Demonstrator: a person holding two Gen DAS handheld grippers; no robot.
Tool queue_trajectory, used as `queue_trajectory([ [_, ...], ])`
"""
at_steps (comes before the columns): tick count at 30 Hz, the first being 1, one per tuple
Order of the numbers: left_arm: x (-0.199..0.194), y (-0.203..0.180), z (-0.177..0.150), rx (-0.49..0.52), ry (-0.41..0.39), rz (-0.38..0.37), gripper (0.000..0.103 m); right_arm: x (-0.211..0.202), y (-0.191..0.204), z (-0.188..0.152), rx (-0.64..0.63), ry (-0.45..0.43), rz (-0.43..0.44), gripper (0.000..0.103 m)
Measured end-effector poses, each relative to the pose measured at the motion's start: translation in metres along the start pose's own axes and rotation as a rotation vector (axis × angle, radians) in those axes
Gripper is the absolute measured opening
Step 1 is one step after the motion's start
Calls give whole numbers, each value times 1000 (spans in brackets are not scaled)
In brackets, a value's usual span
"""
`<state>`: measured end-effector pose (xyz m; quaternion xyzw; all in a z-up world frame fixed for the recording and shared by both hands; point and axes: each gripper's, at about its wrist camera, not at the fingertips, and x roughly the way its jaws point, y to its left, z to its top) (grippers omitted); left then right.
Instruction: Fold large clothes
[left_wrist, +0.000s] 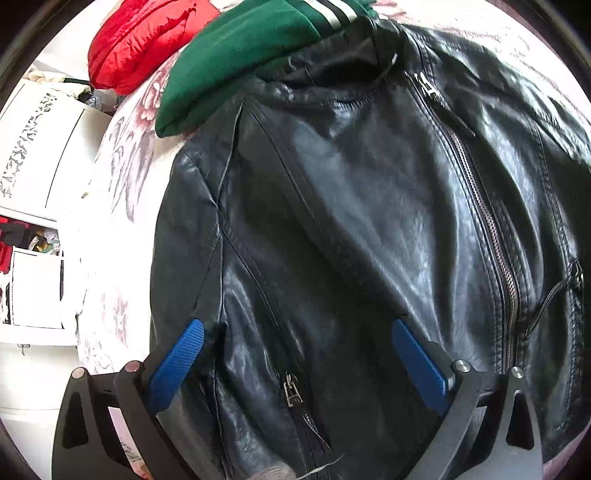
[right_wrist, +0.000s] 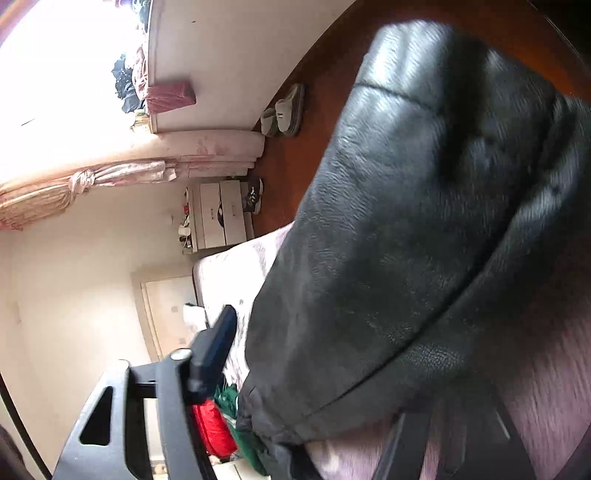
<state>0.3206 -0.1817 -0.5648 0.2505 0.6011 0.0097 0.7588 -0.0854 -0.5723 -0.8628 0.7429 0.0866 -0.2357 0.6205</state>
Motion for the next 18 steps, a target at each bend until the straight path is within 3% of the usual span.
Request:
queue_trajectory([
  [1,-1,1,1,-2,-5,0,103,11,-4,-3,12,-7,-5,19],
  [2,-1,1,1,-5,-11,4,103,12,-9,-4,30,-10,-1,8],
  [7,-4,10,2,-26,-28,5,103,19,28,-3,-39,-67,-46,6],
  [11,-4,25,1,-65,-18,22,103,20,114,-17,-270,-54,-102,6],
  [15,0,42,-2,-95,7,50,103,40,210,-63,-520,39,-137,6],
  [18,4,58,-4,-143,43,37,103,70,274,-139,-742,148,-169,6],
])
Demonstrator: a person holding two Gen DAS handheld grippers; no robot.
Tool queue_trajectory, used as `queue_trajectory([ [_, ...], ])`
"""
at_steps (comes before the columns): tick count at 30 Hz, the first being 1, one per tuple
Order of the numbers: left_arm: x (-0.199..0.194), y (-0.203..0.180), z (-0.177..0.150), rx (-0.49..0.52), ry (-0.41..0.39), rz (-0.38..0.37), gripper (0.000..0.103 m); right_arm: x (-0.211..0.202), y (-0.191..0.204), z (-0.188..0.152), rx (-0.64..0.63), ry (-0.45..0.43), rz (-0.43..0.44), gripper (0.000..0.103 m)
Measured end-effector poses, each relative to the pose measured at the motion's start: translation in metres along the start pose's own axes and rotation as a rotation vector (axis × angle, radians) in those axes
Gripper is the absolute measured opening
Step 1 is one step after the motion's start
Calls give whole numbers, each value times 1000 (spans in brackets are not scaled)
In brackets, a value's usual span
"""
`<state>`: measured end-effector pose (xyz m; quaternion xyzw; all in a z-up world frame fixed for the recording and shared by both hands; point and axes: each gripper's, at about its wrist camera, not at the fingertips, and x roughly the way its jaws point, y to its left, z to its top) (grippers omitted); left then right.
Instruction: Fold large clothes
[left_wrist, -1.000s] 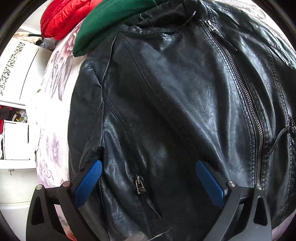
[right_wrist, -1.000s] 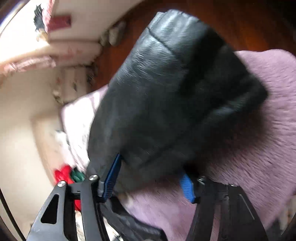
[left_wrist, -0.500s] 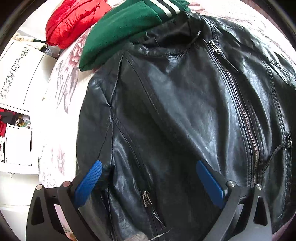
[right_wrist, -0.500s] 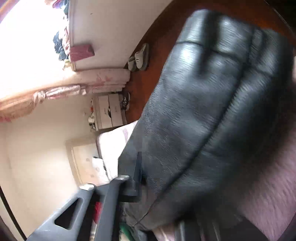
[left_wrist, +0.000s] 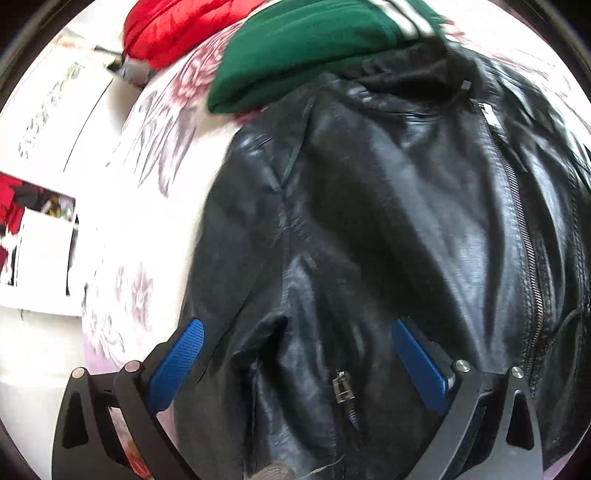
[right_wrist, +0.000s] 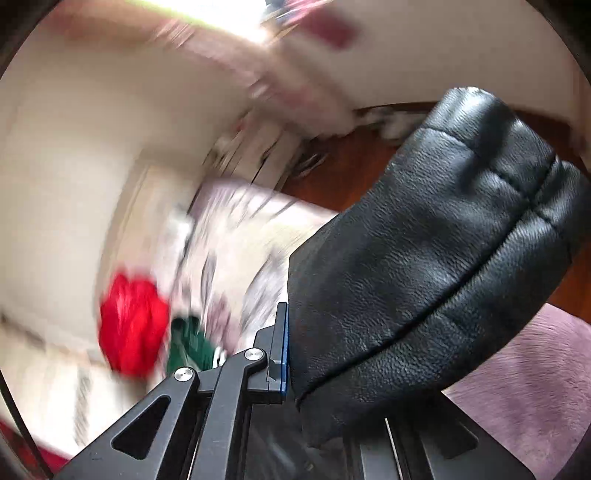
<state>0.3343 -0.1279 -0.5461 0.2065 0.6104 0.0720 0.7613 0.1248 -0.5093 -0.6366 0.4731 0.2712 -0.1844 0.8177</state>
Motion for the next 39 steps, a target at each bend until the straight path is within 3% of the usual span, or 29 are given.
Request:
queue_trajectory([
  [3,1,26,0,-61,14,-8,103,33,95,-29,-239,87,-17,6],
  [5,4,49,-1,-105,20,-6,103,69,151,-68,-359,166,-13,6],
  [8,15,79,-7,-158,41,-4,103,125,215,-147,-589,294,-32,6],
  [10,24,100,-16,-185,61,-4,103,147,249,-225,-798,375,-54,6],
  [13,36,119,-29,-194,84,-2,103,195,257,-336,-1052,672,-130,6],
  [15,41,129,-39,-193,93,-3,103,196,242,-381,-1111,802,-155,14],
  [16,43,134,-43,-191,96,-7,103,192,236,-393,-1097,840,-156,26],
  [17,43,138,-47,-191,97,-13,103,183,233,-393,-1064,843,-141,45],
  [19,42,143,-52,-195,96,-25,103,158,230,-379,-979,849,-103,64],
  [22,42,151,-56,-208,100,-50,103,109,214,-338,-888,799,-94,64],
  [23,42,152,-57,-213,100,-57,103,86,200,-320,-874,754,-143,64],
  [25,34,152,-58,-216,94,-60,103,84,189,-288,-877,718,-266,64],
  [29,25,147,-61,-223,86,-50,103,113,127,-253,-834,807,-471,64],
  [31,20,144,-64,-224,79,-33,103,129,104,-244,-780,805,-484,64],
  [33,16,140,-67,-228,81,-8,103,141,83,-222,-633,782,-460,61],
  [35,13,136,-71,-261,100,4,103,136,66,-190,-510,688,-448,50],
  [36,12,136,-72,-276,110,9,103,131,57,-176,-466,649,-450,50],
  [38,9,134,-77,-314,134,24,103,126,37,-151,-444,585,-491,51],
  [39,8,133,-79,-329,143,37,103,124,25,-145,-420,610,-492,51],
])
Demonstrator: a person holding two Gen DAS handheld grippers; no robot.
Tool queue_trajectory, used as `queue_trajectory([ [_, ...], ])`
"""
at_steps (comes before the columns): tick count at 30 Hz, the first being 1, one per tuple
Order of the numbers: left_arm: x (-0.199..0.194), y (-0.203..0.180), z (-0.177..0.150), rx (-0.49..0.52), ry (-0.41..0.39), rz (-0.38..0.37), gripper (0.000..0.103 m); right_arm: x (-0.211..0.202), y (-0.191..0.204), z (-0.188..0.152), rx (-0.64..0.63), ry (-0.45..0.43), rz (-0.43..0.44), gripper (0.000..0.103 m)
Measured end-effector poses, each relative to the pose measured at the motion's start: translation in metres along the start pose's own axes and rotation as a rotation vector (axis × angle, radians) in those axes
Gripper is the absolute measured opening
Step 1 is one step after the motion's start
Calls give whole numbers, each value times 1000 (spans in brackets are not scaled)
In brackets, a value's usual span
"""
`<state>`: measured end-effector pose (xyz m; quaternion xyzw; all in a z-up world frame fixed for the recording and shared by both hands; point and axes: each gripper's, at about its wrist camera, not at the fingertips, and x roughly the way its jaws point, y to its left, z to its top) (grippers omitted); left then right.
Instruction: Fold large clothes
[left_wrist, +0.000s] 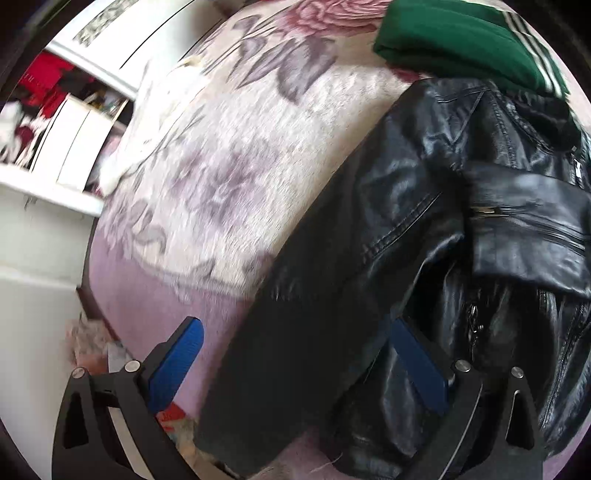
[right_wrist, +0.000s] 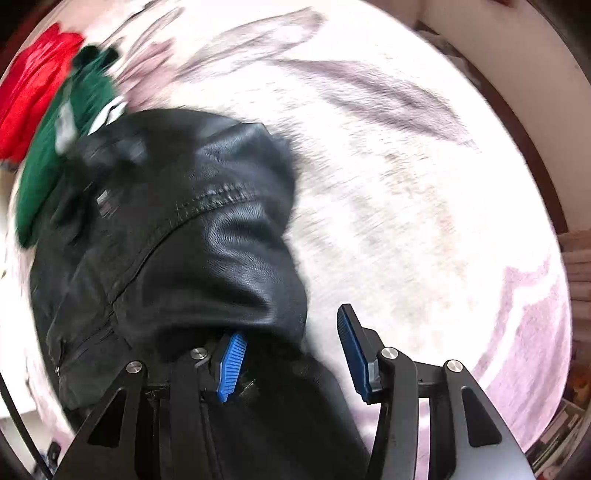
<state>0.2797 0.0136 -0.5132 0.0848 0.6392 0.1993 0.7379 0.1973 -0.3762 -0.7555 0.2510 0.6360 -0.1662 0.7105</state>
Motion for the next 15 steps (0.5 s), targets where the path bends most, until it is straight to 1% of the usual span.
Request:
queue_trajectory([
  [2,1,2,-4,-22,20,16,103,7,-17,-1,24,104,70,51],
  [3,2,5,-6,-43,36,20,103,2,-20,-5,6,140,92,51],
  [4,2,10,-8,-67,46,28,103,-8,-19,-10,-40,164,108,51],
  [5,2,16,-10,-84,52,40,103,-23,-18,-16,-86,162,127,51],
  [7,3,26,-14,-112,58,63,103,-60,-17,-30,-144,115,200,51],
  [9,3,38,-18,-141,63,84,103,-93,-23,-36,-173,23,278,51],
  [11,5,51,-24,-165,73,99,103,-100,-18,-35,-219,-36,323,49],
  [12,7,57,-27,-175,77,106,103,-94,-18,-30,-223,-38,326,45],
  [13,8,60,-29,-182,80,112,103,-77,-13,-19,-206,-14,317,34],
  [14,11,66,-33,-195,86,120,103,-56,-7,-13,-180,30,324,32],
  [15,13,73,-37,-212,90,122,103,-21,-2,-10,-163,88,330,32],
])
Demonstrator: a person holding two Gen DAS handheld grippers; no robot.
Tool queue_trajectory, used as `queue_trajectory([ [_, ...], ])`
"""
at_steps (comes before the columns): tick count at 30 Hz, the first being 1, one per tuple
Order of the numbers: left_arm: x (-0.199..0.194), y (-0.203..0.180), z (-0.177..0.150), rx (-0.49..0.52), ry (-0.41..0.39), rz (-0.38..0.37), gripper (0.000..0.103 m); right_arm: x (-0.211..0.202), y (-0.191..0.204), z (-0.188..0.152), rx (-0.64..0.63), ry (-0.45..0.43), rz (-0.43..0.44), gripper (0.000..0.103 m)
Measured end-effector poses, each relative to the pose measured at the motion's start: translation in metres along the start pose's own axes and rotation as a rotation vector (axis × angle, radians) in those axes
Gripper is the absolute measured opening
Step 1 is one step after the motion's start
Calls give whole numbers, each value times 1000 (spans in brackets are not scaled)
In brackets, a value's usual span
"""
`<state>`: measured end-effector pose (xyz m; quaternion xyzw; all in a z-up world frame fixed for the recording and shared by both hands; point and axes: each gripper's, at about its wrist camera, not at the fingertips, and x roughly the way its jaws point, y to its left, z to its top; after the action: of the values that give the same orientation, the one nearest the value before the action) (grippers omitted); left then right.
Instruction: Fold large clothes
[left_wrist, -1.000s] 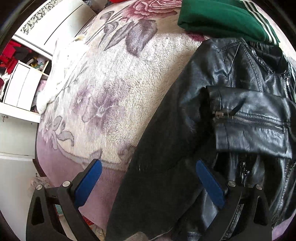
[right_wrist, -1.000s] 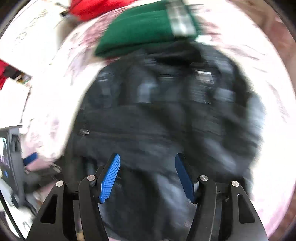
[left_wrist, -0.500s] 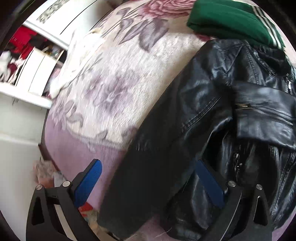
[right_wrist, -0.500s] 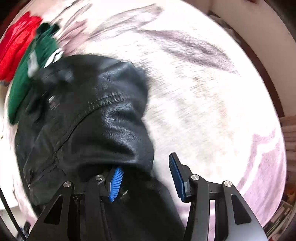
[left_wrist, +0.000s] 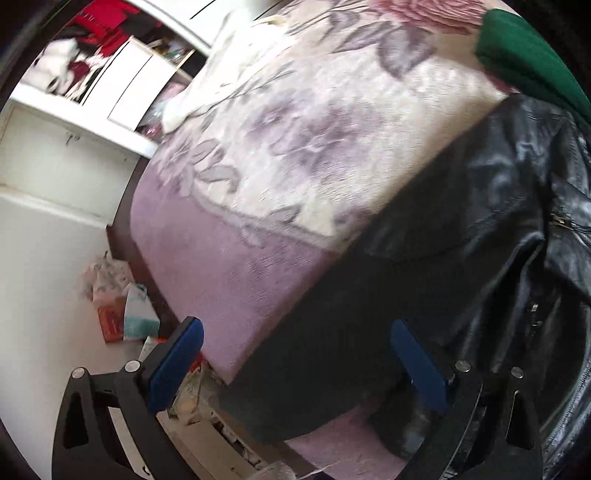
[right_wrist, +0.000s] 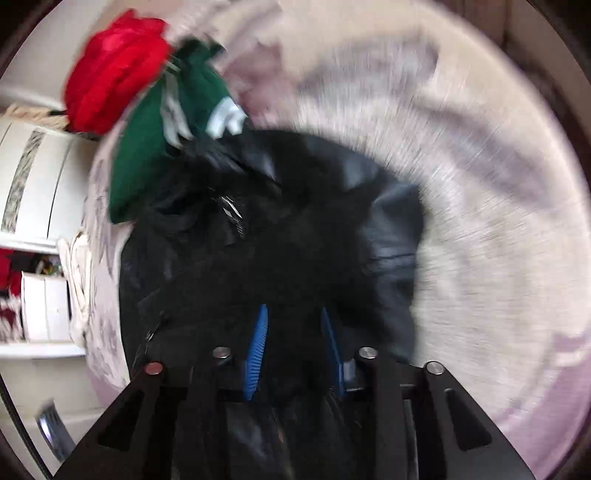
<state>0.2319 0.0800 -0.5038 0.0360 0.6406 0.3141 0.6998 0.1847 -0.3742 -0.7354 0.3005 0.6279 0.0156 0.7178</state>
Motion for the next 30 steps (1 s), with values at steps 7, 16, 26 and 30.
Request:
queue_trajectory([
  [7,29,57,-31,-153,80,-118,103,48,32,2,-131,143,-129,32],
  [16,104,144,-134,-412,263,-350,103,9,34,-78,-124,214,-93,52],
  [26,183,143,-153,-576,368,-574,103,59,138,-126,-229,369,-62,53],
  [30,164,157,-143,-532,306,-489,103,78,187,-206,-414,597,78,53],
])
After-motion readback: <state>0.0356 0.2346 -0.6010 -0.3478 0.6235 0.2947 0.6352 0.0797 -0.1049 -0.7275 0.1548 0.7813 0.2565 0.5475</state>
